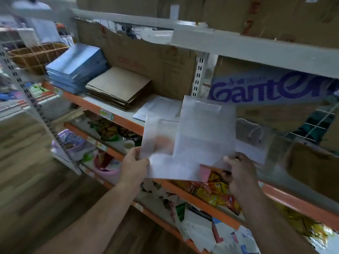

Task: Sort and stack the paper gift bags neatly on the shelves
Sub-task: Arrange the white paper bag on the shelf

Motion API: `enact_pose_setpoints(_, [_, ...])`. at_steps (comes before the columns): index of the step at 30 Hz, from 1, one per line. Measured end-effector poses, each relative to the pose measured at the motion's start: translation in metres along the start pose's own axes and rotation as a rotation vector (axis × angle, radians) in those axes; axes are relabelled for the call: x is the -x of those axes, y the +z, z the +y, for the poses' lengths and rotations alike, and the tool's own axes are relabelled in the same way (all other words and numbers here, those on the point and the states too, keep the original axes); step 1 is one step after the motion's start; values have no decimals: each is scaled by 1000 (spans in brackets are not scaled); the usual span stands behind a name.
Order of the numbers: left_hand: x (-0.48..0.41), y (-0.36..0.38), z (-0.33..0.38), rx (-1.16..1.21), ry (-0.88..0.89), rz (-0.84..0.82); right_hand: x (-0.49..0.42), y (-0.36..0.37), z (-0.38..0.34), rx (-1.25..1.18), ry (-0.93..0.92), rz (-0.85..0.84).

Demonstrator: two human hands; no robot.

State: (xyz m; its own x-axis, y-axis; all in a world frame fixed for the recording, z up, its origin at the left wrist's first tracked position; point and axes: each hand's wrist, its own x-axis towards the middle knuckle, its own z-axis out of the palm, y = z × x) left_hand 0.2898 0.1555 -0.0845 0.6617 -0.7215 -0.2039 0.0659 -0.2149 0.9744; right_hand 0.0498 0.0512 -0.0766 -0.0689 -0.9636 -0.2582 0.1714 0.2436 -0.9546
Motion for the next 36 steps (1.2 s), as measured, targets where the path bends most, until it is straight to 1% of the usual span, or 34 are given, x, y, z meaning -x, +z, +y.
enact_pose_setpoints(4, [-41,-5,13,-30,-15,39,-33,34,4,53,-12,-38])
enact_pose_setpoints(8, [-88,-1,30,-4,-59,91,-71,65,3,37,-30,-60])
enact_pose_setpoints(11, [-120,5,42,42,-93,99,-97,86,-2,32,-11,-82])
enact_pose_setpoints(14, [-146,12,52,37,-89,104,-119,101,-9,36,-17,-105])
enact_pose_setpoints(19, [-184,20,57,-16,-116,57,-141,113,-4,55,-19,-97])
enact_pose_setpoints(22, [-210,23,59,-19,-119,9,-153,122,2,70,-7,-48])
enact_pose_setpoints(27, [-266,26,58,-101,-21,-52,-155,143,7,102,-14,25])
enact_pose_setpoints(31, [-313,25,53,-201,37,-170,-146,167,12,92,-9,119])
enact_pose_setpoints(33, [-331,23,51,-322,109,-222,-143,178,18,100,-7,176])
enact_pose_setpoints(34, [-337,22,50,-428,164,-240,-141,182,21,101,-9,208])
enact_pose_setpoints(36, [-343,18,47,-667,332,-261,-139,190,27,116,-9,257])
